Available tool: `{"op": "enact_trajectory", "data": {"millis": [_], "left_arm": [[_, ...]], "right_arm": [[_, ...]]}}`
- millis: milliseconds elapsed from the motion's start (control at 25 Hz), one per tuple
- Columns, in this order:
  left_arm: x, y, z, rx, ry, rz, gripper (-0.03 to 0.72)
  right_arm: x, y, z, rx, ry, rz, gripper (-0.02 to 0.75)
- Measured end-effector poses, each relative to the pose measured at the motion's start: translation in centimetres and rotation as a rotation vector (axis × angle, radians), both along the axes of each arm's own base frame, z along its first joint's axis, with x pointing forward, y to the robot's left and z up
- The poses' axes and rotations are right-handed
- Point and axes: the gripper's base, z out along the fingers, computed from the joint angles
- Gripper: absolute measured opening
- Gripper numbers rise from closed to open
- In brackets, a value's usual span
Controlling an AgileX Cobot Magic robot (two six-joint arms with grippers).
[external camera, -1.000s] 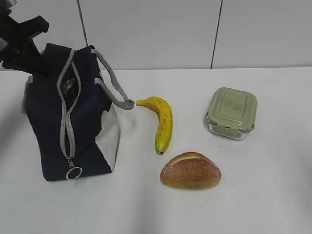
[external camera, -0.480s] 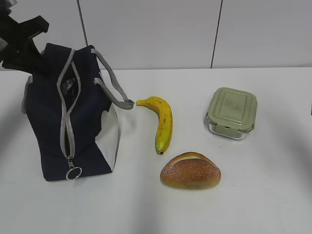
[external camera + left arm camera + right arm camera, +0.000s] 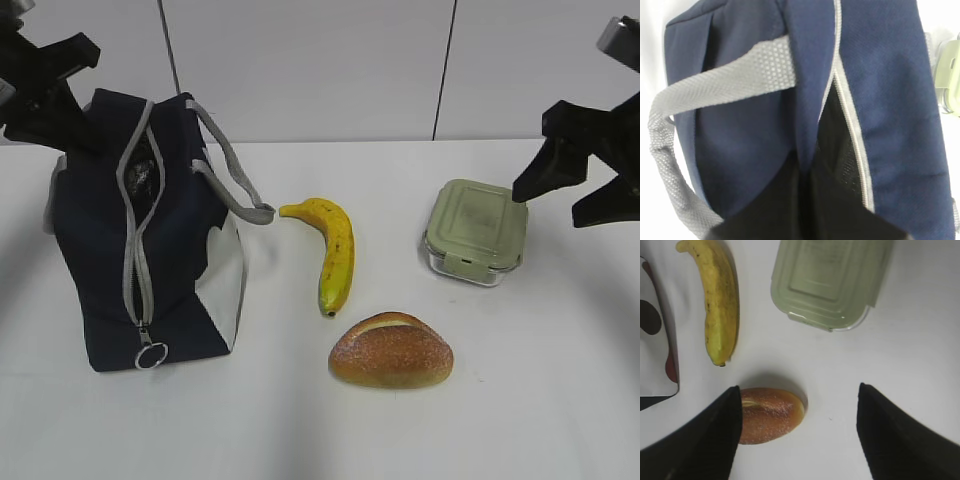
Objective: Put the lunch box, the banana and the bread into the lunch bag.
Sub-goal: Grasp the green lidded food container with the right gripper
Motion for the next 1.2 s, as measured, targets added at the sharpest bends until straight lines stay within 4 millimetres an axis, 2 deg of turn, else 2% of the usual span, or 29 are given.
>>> {"op": "enact_trajectory", "data": {"millis": [120,240,640,800,960,1200], "left_arm": [[0.0,0.0,0.0,0.001,-0.002,-0.004,-0.003],[0.0,0.0,0.0,0.001,-0.003,-0.005,-0.003],[0.0,0.0,0.0,0.002,-0.003,-0.006,-0.003],[0.0,0.0,0.0,0.002,-0.003,-0.006,-0.003],[0.0,0.0,0.0,0.002,-0.003,-0.006,-0.003],[0.0,0.0,0.0,0.003,-0.005,-0.009,-0.003]], "right_arm": [[1.8,-0.6,-1.0,0.062,0.014,0.021,0.526],[3.1,-2.2,-2.4,0.094,0.021,0.023,0.526],[5.7,-7.0,-7.9,0.241,-0.013,0.038,0.555],[6.7,-7.8,-10.8,0.332,0.007,0.070,0.564],[7.9,-8.1,-12.8,0.374,0.019,0.096,0.565],[10.0,-8.5,-13.6,0.403,-0.011,0.109,0.565]]}}
